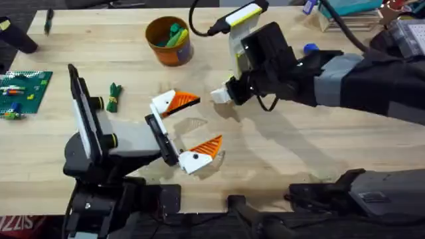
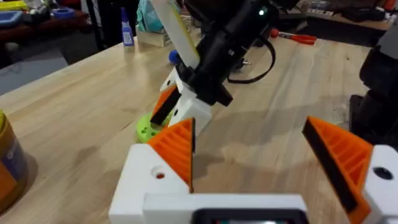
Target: Pick up the gripper from the table and insert it into the empty holder that is missing its gripper. Then pick up a screw, insert it into the mounting hole, and use the screwdriver to tighten it. Finally, clean up the table by picking up the vegetable and placing it into the bucket.
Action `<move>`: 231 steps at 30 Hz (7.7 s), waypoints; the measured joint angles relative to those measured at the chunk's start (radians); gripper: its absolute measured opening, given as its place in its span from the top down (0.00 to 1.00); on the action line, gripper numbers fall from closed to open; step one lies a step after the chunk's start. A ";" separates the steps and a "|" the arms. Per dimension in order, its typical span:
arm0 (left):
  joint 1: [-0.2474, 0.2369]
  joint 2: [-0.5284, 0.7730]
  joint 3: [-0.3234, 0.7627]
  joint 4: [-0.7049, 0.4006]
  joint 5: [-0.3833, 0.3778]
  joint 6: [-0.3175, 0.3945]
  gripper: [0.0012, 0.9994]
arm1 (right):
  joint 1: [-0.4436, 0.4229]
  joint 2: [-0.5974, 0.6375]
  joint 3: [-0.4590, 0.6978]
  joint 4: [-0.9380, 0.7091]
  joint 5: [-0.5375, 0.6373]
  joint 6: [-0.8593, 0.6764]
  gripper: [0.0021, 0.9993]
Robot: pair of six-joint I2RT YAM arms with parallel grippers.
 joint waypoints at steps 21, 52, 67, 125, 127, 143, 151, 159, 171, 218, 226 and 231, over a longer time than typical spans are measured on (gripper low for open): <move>0.000 0.000 0.000 0.000 0.000 0.000 0.01 | 0.000 0.066 0.000 0.025 0.061 -0.018 0.44; 0.000 0.000 0.000 0.000 0.000 0.000 0.01 | -0.001 0.067 0.000 0.023 0.096 -0.020 0.64; 0.000 0.000 0.000 0.000 0.000 0.000 0.01 | 0.000 0.036 0.000 0.016 0.085 -0.020 0.64; 0.000 0.000 0.000 0.000 0.000 0.000 0.01 | 0.000 0.056 0.000 -0.001 0.122 -0.023 0.99; 0.000 0.000 0.000 0.000 0.000 0.000 0.01 | 0.000 0.056 0.000 0.000 0.122 -0.023 0.99; 0.000 0.000 0.000 0.000 0.000 0.000 0.01 | 0.000 -0.050 0.013 -0.002 0.127 -0.023 0.99; 0.000 0.000 0.000 0.000 0.000 0.000 0.01 | 0.000 -0.115 0.063 -0.169 0.126 -0.023 0.99; 0.000 0.000 0.000 0.000 0.000 0.000 0.01 | 0.003 -0.158 0.344 -0.476 0.042 -0.023 0.99; 0.000 0.000 0.000 0.000 0.000 0.000 0.01 | 0.106 -0.262 0.457 -0.498 -0.013 -0.054 0.99; 0.000 0.000 0.000 0.000 0.000 0.000 0.01 | 0.424 -0.086 0.539 -0.452 -0.010 -0.066 0.99; 0.000 0.000 0.000 0.000 0.000 0.000 0.01 | 0.424 -0.058 0.540 -0.452 0.027 -0.069 0.99; 0.000 0.000 0.000 0.000 0.000 0.000 0.01 | 0.424 -0.058 0.540 -0.452 0.033 -0.069 0.99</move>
